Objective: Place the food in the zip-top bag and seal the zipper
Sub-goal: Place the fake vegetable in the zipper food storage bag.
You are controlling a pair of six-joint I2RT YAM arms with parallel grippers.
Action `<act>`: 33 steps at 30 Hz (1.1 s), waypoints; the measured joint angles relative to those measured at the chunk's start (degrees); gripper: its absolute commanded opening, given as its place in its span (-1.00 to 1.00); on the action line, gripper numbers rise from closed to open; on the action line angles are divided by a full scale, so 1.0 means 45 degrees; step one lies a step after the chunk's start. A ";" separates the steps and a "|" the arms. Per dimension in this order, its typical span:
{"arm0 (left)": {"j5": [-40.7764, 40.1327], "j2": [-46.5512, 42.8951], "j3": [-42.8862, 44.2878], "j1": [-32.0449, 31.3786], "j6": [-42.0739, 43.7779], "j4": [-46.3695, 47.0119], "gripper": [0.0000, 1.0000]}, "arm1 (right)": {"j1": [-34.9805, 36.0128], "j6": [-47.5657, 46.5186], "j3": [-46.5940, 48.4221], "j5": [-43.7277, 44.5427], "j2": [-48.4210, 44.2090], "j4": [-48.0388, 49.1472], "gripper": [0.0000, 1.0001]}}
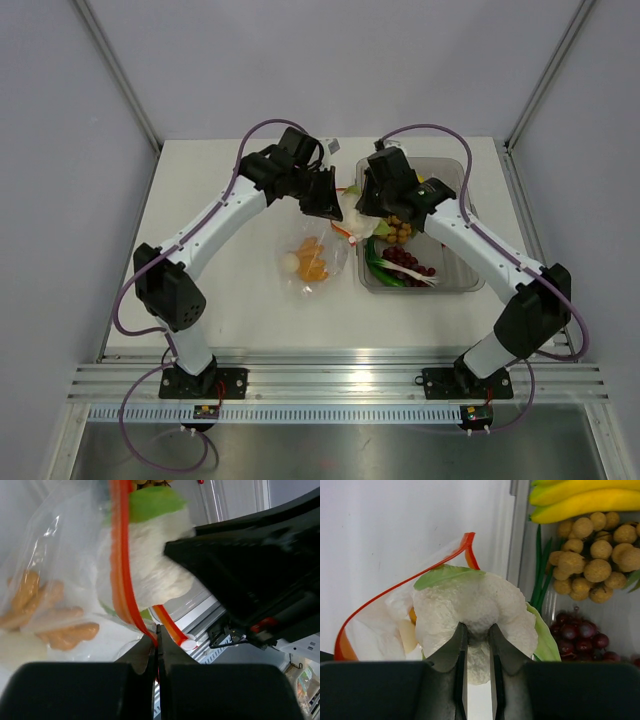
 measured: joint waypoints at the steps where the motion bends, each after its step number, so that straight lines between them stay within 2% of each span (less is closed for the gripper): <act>1: 0.0024 0.0005 0.0126 -0.0029 0.0044 -0.0049 -1.00 | 0.0243 -0.0073 0.0209 0.0092 0.0199 -0.0102 -1.00; 6: 0.0165 0.0029 0.0520 -0.0102 0.0199 -0.0204 -1.00 | 0.1161 -0.0389 0.0981 0.0233 0.1035 -0.0262 -0.99; 11: 0.0209 0.0126 0.0539 -0.0102 0.0340 -0.0364 -1.00 | 0.1248 -0.0665 0.1098 0.0063 0.1297 -0.0418 -0.87; 20: 0.0942 0.0364 0.0515 -0.0102 0.0806 -0.0248 -1.00 | 0.1243 -0.1083 0.0763 -0.0126 -0.0102 -0.0325 -0.93; 27: 0.2142 0.1715 0.2550 -0.0350 0.1904 -0.1418 -1.00 | 0.1103 -0.1064 -0.0068 0.0248 -0.1234 -0.0418 -0.95; 33: 0.2657 0.2006 0.3327 -0.0398 0.2574 -0.1783 -1.00 | 0.1107 -0.1030 0.0379 0.0335 -0.1088 -0.1103 -0.96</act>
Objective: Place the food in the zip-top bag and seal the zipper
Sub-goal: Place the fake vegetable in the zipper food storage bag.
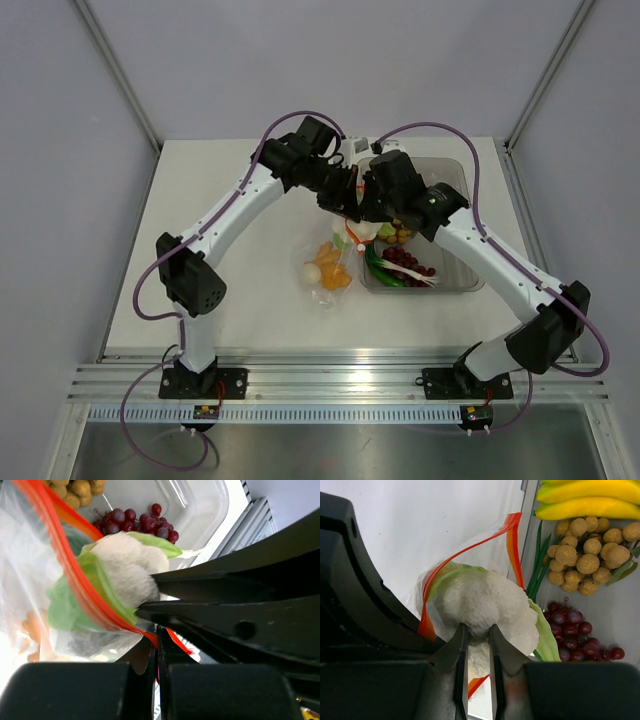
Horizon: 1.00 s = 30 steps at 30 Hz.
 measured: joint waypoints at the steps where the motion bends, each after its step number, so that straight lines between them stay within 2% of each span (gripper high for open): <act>1: 0.0034 0.0068 0.0136 -0.0005 0.0087 -0.0029 -1.00 | 0.0000 -0.0024 0.0185 0.0078 0.0131 -0.0175 -0.97; 4: 0.0199 0.0325 0.0423 0.0000 0.0330 -0.0058 -1.00 | 0.0000 -0.0102 0.0418 0.0398 0.0495 -0.0520 -0.97; 11: 0.0704 0.0656 0.0466 0.0024 0.0661 0.0136 -1.00 | 0.0058 0.0073 -0.0996 0.0379 0.0335 -0.0024 -0.99; 21: 0.1433 0.0661 -0.0005 -0.0005 0.0991 0.0393 -1.00 | 0.0063 0.0384 -0.5032 -0.0277 -0.2929 0.3973 -0.95; 23: 0.1598 0.0622 -0.0228 0.0024 0.0991 0.0515 -1.00 | 0.0049 0.0389 -0.5100 -0.0165 -0.2837 0.4371 -0.70; 24: 0.1656 0.0597 -0.0369 0.0058 0.0986 0.0583 -1.00 | 0.0034 0.0389 -0.5095 -0.0151 -0.2652 0.4532 -0.44; 26: 0.1647 0.0549 -0.0515 0.0126 0.1010 0.0588 -1.00 | 0.0029 0.0355 -0.4799 -0.0151 -0.1967 0.4619 -0.34; 27: 0.1632 0.0534 -0.0544 0.0151 0.1044 0.0563 -1.00 | 0.0010 0.0340 -0.4600 -0.0165 -0.1540 0.4551 -0.01; 28: 0.1491 0.0520 -0.0602 0.0199 0.1141 0.0486 -1.00 | -0.0024 0.0393 -0.4449 -0.0117 -0.1209 0.4546 0.17; 30: 0.1365 0.0447 -0.0685 0.0374 0.1224 0.0335 -1.00 | -0.0146 0.0359 -0.4371 -0.0029 -0.1035 0.4478 0.32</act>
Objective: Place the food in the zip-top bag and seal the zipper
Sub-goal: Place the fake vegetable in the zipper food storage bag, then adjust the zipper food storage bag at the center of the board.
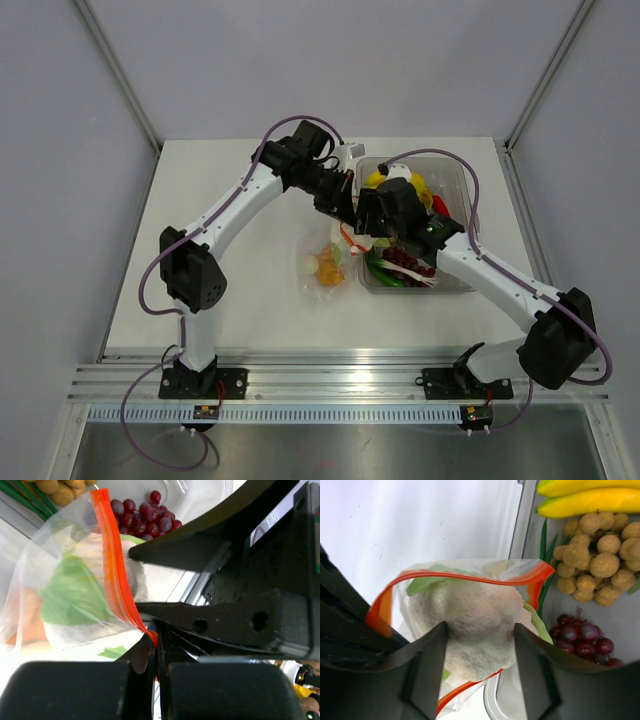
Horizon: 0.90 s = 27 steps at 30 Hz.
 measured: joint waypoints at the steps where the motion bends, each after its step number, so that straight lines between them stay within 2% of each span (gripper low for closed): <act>1: 0.0019 -0.0044 -0.0005 0.0058 -0.0005 0.0000 -1.00 | -0.0005 -0.0034 0.0000 0.0049 -0.0049 0.0024 0.40; 10: 0.0291 -0.0452 -0.0015 -0.0019 0.0000 0.0277 -1.00 | -0.0005 -0.0126 -0.0019 0.0219 -0.1846 -0.0646 0.30; 17: 0.0287 -0.0457 -0.0316 -0.0155 -0.0015 0.0782 -1.00 | 0.0126 0.0787 -0.0432 0.0432 -0.3740 0.0087 0.22; 22: 0.0291 -0.0607 -0.0738 -0.0170 -0.0005 0.0981 -1.00 | -0.1161 0.1928 -0.1841 -0.0015 -0.4240 0.0243 0.27; 27: 0.0287 -0.0777 -0.0869 -0.0146 0.0000 0.1039 -1.00 | -0.1972 0.2229 -0.2293 -0.0617 -0.3585 0.0223 0.26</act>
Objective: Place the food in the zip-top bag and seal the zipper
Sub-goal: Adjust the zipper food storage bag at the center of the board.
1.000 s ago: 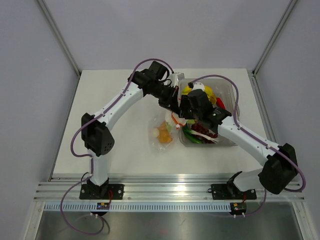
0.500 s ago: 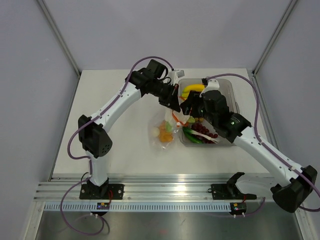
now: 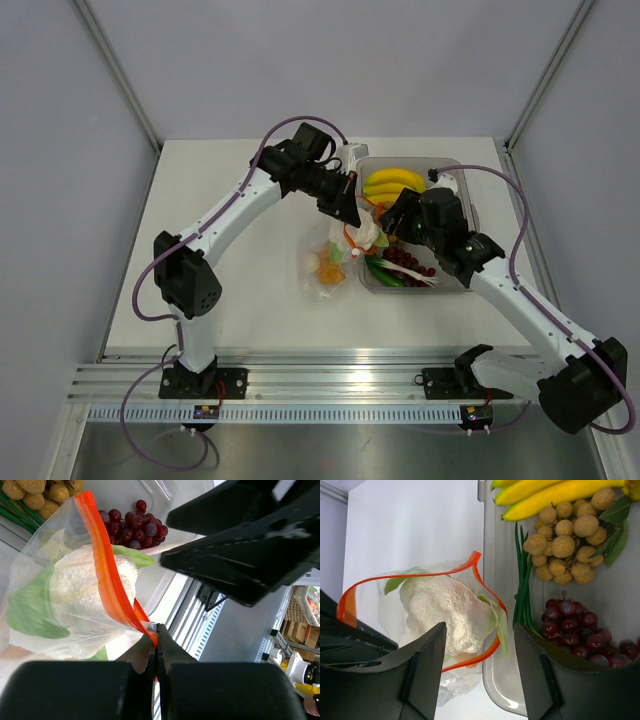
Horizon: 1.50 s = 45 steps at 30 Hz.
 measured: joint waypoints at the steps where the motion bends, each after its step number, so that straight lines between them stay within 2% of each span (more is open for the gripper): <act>1: 0.0000 -0.0024 -0.0005 0.0000 0.0000 0.0005 -1.00 | -0.0049 -0.0015 0.0034 -0.0121 0.0170 0.0024 0.24; 13: 0.0005 -0.0214 -0.0209 0.0000 0.0058 0.0044 -1.00 | -0.0675 -0.0146 0.0656 -0.0850 0.2618 0.0714 0.13; 17: 0.0010 -0.0291 -0.0257 0.0000 0.0092 0.0049 -1.00 | -0.0748 -0.0175 0.1137 -0.1001 0.3298 0.1001 0.00; 19: 0.0005 -0.0359 -0.0340 0.0000 0.0097 0.0044 -1.00 | -0.0801 -0.0233 0.1428 -0.1137 0.3755 0.1175 -0.26; 21: 0.0005 -0.0403 -0.0408 0.0000 0.0112 0.0049 -1.00 | -0.0821 -0.0272 0.1598 -0.1360 0.4143 0.1370 -0.41; 22: 0.0000 -0.0403 -0.0413 0.0000 0.0131 0.0044 -1.00 | -0.0821 -0.0282 0.1632 -0.1438 0.4284 0.1472 -0.58; 24: 0.0000 -0.0403 -0.0418 0.0000 0.0180 0.0049 -1.00 | -0.0821 -0.0364 0.1681 -0.1632 0.4493 0.1535 -0.75; 25: -0.0005 -0.0418 -0.0427 0.0000 0.0204 0.0049 -1.00 | -0.0821 -0.0427 0.1690 -0.1734 0.4551 0.1559 -0.95; 26: -0.0015 -0.0447 -0.0476 0.0000 0.0248 0.0053 -1.00 | -0.0821 -0.0539 0.1695 -0.1846 0.4590 0.1574 -1.00; 32: -0.0151 -0.1030 -0.1010 0.0189 0.0476 -0.0049 -1.00 | -0.0821 -0.1122 0.2215 -0.2385 0.4585 0.1268 -1.00; 38: -0.0355 -0.2069 -0.1399 0.1190 0.0583 -0.0165 -1.00 | -0.0821 -0.1749 0.4352 -0.2885 0.4444 -0.0233 -1.00; 42: -0.1010 -0.2545 -0.1399 0.1836 0.0685 -0.0228 -1.00 | -0.0685 -0.1919 0.5853 -0.3439 0.4439 -0.0850 -1.00; 45: -0.1710 -0.2599 -0.1559 0.2176 0.0646 -0.0228 -1.00 | -0.0384 -0.1996 0.6033 -0.3429 0.4464 -0.1073 -1.00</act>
